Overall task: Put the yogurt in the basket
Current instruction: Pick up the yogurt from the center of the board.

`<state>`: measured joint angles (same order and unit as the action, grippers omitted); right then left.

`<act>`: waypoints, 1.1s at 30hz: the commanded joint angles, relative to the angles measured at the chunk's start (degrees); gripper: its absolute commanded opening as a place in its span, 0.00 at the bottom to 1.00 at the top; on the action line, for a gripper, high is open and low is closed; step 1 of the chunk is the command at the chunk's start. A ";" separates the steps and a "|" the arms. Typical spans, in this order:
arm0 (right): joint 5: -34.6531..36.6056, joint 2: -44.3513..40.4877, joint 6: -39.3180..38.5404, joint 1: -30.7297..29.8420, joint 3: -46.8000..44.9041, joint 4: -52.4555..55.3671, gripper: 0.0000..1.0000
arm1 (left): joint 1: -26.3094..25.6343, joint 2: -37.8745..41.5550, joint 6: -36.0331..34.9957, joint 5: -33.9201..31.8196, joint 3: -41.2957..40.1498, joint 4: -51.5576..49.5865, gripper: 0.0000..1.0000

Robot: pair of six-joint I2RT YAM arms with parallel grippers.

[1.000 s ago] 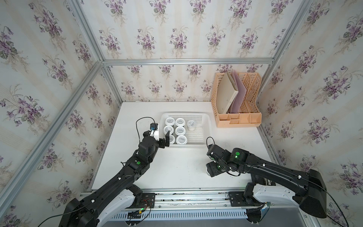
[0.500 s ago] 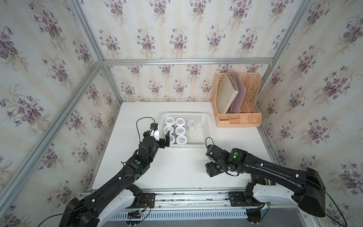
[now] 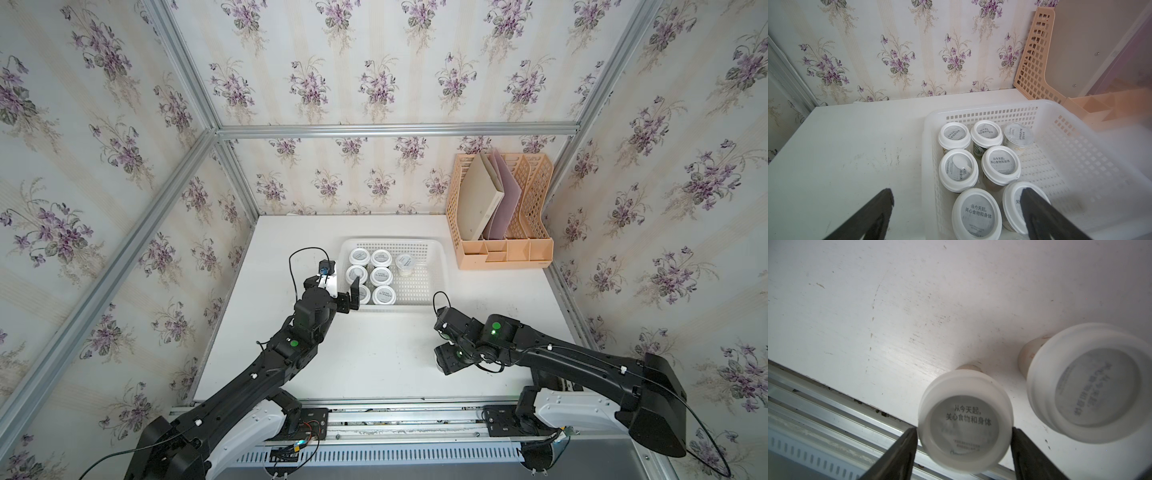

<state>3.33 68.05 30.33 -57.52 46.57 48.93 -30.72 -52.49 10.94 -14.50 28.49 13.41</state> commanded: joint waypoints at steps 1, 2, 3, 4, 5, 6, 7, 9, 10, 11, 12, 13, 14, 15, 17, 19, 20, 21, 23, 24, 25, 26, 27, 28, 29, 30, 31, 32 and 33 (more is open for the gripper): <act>-0.33 0.24 0.14 -0.05 -0.20 -1.19 0.73 | 0.05 0.10 0.22 0.53 0.42 1.11 0.99; -0.54 0.38 0.12 -0.05 -0.29 -1.54 0.72 | 0.12 0.17 0.22 0.55 0.29 1.09 0.99; -0.60 0.54 0.11 -0.05 -0.33 -1.72 0.72 | 0.06 0.19 0.23 0.55 0.29 1.17 0.99; -0.77 0.75 0.13 -0.04 -0.38 -1.90 0.72 | 0.05 0.13 0.21 0.53 0.26 1.18 0.99; -1.06 1.00 0.13 -0.01 -0.42 -2.14 0.70 | 0.11 0.02 0.16 0.55 0.30 1.27 0.99; -1.21 1.27 0.03 -0.05 -0.42 -2.41 0.70 | 0.08 -0.07 0.22 0.58 0.40 1.25 0.99; -1.38 1.50 0.00 -0.05 -0.42 -2.60 0.69 | 0.07 -0.14 0.13 0.53 0.41 1.26 0.99; -1.58 1.86 -0.15 -0.05 -0.42 -3.22 0.69 | 0.12 -0.07 0.12 0.53 0.37 1.16 0.99; -1.58 2.10 -0.18 -0.05 -0.27 -3.45 0.69 | 0.08 0.06 0.13 0.53 0.42 1.18 0.99; -1.58 2.38 -0.41 -0.01 -0.04 -3.70 0.69 | 0.07 0.15 0.22 0.53 0.31 1.18 0.99; -1.66 2.73 -0.43 -0.07 0.23 -3.95 0.68 | 0.07 0.19 0.16 0.53 0.29 1.17 0.99; -1.84 3.02 -0.60 -0.05 0.36 -4.16 0.68 | 0.09 0.28 0.27 0.53 0.34 1.15 0.99; -1.84 3.42 -0.78 -0.05 0.53 -4.42 0.68 | 0.08 0.27 0.22 0.45 0.27 1.08 0.99; -1.88 3.72 -0.88 -0.10 0.64 -4.62 0.68 | 0.11 0.26 0.22 0.45 0.31 1.08 0.99; -1.97 4.27 -1.00 -0.05 0.85 -4.88 0.68 | 0.06 0.34 0.20 0.51 0.24 1.09 0.99; -1.86 4.45 -1.09 -0.05 0.92 -5.15 0.68 | 0.13 0.28 0.22 0.44 0.30 1.07 0.99; -1.75 4.46 -1.13 -0.05 0.94 -5.29 0.68 | 0.08 0.28 0.22 0.47 0.25 1.05 0.99; -1.76 4.46 -1.07 -0.06 0.98 -5.35 0.68 | 0.07 0.24 0.15 0.49 0.30 1.11 0.99; -1.58 4.55 -1.13 -0.10 1.20 -5.51 0.68 | 0.12 0.28 0.22 0.46 0.28 1.09 0.99; -1.58 4.55 -1.13 -0.12 1.25 -5.59 0.68 | 0.05 0.28 0.22 0.49 0.32 1.05 0.99; -1.50 4.55 -1.20 -0.05 1.29 -5.73 0.69 | 0.06 0.28 0.21 0.48 0.29 1.09 0.99; -1.49 4.64 -1.20 -0.09 1.33 -5.77 0.69 | 0.11 0.22 0.22 0.51 0.31 1.09 0.99; -1.51 4.71 -1.23 -0.13 1.25 -5.77 0.70 | 0.10 0.26 0.22 0.45 0.32 1.09 0.99; -1.66 4.80 -1.15 -0.10 1.25 -5.86 0.70 | 0.12 0.18 0.22 0.44 0.29 1.17 0.99; -1.55 4.89 -1.18 -0.14 1.16 -5.87 0.71 | 0.07 0.15 0.22 0.45 0.33 1.18 0.99; -1.51 4.90 -1.18 -0.08 1.16 -5.86 0.72 | 0.05 0.19 0.23 0.48 0.29 1.18 0.99; -1.49 4.98 -1.29 -0.14 1.08 -5.85 0.73 | 0.09 0.19 0.22 0.44 0.32 1.18 0.99; -1.49 5.01 -1.30 -0.13 1.07 -5.86 0.74 | 0.09 0.19 0.19 0.48 0.30 1.18 0.99; -1.44 4.99 -1.28 -0.10 1.16 -5.86 0.74 | 0.05 0.19 0.19 0.44 0.27 1.16 0.99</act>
<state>3.05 72.77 29.39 -57.58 47.97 43.11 -30.72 -52.36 10.94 -14.28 28.49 13.41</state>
